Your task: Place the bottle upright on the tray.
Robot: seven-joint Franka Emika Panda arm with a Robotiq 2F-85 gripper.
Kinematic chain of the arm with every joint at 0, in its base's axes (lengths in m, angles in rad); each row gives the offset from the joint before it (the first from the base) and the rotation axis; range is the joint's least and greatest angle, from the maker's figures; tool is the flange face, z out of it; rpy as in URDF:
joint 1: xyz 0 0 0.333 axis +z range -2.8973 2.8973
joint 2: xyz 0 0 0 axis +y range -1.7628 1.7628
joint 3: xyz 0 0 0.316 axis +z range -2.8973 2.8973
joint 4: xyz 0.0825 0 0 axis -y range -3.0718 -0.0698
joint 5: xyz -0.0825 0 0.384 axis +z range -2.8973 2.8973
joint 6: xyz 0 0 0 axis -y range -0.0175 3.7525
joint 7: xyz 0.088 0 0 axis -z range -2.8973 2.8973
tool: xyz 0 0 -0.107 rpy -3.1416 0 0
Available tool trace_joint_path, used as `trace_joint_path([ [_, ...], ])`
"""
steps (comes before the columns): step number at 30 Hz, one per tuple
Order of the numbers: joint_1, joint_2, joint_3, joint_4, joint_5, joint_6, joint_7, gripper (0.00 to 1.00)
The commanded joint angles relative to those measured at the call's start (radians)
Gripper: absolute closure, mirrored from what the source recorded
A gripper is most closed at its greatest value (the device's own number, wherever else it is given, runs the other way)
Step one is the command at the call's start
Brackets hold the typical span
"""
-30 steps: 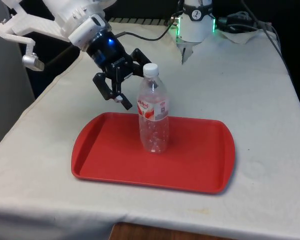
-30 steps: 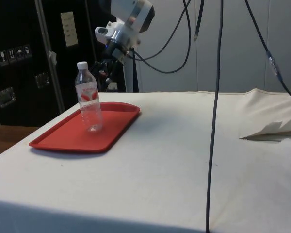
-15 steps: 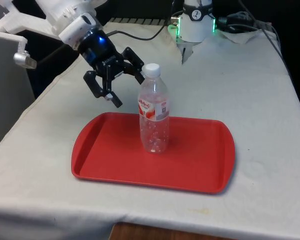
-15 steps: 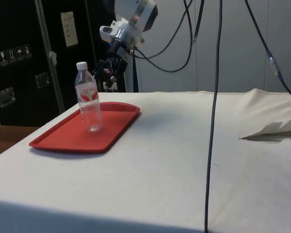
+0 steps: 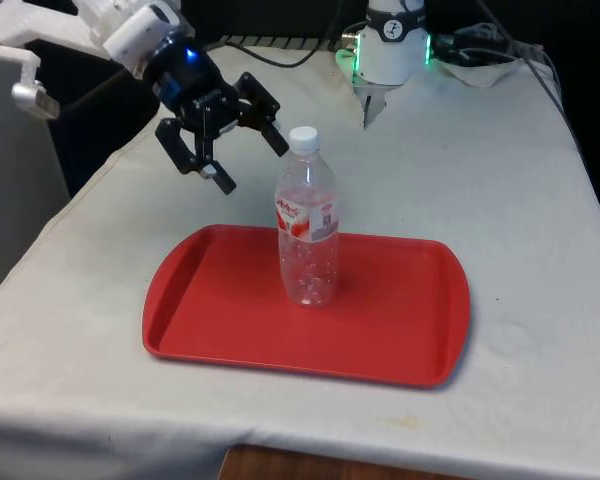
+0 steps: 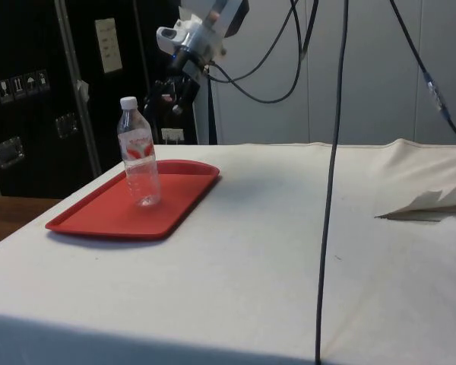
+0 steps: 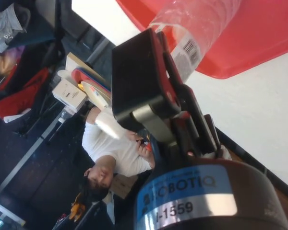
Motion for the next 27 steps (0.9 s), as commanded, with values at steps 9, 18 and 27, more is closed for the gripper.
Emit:
trace_joint_path([
  [9, 0.012, -0.042, -0.023, -0.003, -0.016, -0.027, 0.020, 0.00],
  [18, 0.021, -0.070, -0.032, -0.001, -0.032, -0.034, 0.032, 0.00],
  [27, 0.030, -0.094, -0.036, 0.001, -0.065, -0.031, 0.043, 0.00],
])
